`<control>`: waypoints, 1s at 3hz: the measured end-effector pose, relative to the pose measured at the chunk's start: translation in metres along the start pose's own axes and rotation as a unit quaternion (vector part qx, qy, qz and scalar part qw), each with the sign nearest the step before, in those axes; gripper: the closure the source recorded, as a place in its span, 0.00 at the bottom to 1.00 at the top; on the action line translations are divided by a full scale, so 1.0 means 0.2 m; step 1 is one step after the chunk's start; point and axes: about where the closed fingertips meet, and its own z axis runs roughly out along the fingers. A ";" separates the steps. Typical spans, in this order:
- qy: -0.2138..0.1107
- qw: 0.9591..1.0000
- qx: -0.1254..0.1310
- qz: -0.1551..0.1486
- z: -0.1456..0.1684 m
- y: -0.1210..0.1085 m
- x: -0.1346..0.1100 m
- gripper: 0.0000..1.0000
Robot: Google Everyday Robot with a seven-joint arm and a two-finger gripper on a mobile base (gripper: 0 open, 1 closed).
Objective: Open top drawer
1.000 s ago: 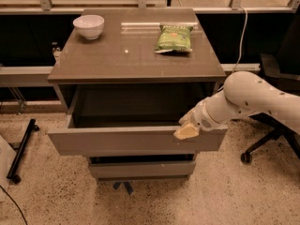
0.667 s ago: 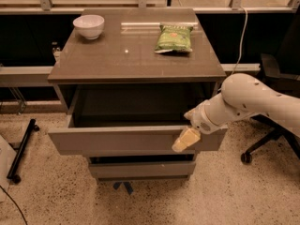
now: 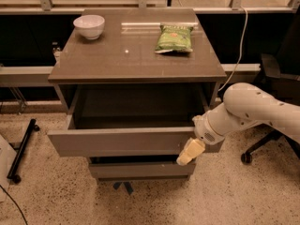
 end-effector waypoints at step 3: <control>0.000 1.000 0.000 0.000 -0.07 0.00 -0.04 0.60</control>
Offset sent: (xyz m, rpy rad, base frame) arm -0.1324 -0.0019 0.0217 -0.1582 0.1925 0.0485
